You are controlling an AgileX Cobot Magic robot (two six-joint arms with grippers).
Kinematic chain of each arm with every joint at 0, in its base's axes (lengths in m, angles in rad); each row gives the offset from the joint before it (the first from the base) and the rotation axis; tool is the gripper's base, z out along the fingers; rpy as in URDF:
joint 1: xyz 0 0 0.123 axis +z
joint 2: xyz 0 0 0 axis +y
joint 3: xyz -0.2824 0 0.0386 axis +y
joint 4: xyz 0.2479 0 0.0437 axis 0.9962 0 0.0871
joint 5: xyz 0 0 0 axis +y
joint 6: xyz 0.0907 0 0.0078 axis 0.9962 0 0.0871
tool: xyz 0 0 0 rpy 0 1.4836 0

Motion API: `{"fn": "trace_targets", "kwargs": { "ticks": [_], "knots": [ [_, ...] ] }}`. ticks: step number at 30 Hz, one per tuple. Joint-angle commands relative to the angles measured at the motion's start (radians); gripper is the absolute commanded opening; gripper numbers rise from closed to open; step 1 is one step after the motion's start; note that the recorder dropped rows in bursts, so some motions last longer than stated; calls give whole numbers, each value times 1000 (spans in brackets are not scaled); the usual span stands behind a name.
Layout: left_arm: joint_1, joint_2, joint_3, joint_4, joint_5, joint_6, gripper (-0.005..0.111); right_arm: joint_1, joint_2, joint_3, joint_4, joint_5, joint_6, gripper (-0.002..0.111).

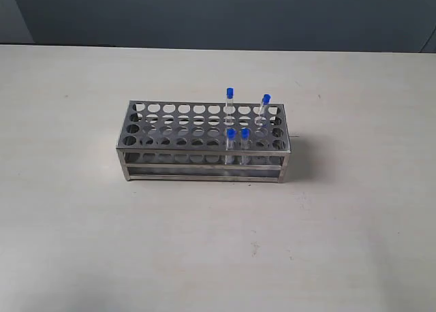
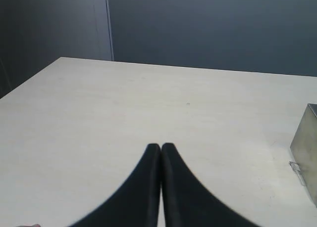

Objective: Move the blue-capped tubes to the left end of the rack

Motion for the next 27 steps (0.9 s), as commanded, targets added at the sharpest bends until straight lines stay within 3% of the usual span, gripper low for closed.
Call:
{"fn": "trace_targets", "kwargs": {
  "ticks": [1, 4, 10, 19, 21, 23, 27],
  "knots": [
    [-3, -4, -1, 0, 6, -2, 1, -4, -4, 4, 0, -17, 0, 0],
    [-3, -4, -1, 0, 6, -2, 1, -4, -4, 4, 16, -93, 4, 0],
    [-3, -4, -1, 0, 6, -2, 1, -4, -4, 4, 337, -487, 19, 0],
    [-3, -4, -1, 0, 6, -2, 1, -4, -4, 4, 549, -374, 37, 0],
    [-3, -4, -1, 0, 6, -2, 1, -4, -4, 4, 549, -448, 37, 0],
    [-3, -4, -1, 0, 6, -2, 1, -4, -4, 4, 537, -670, -64, 0],
    [-3, -4, -1, 0, 6, -2, 1, -4, 266, -227, 591, -666, -441, 0]
  ]
}}
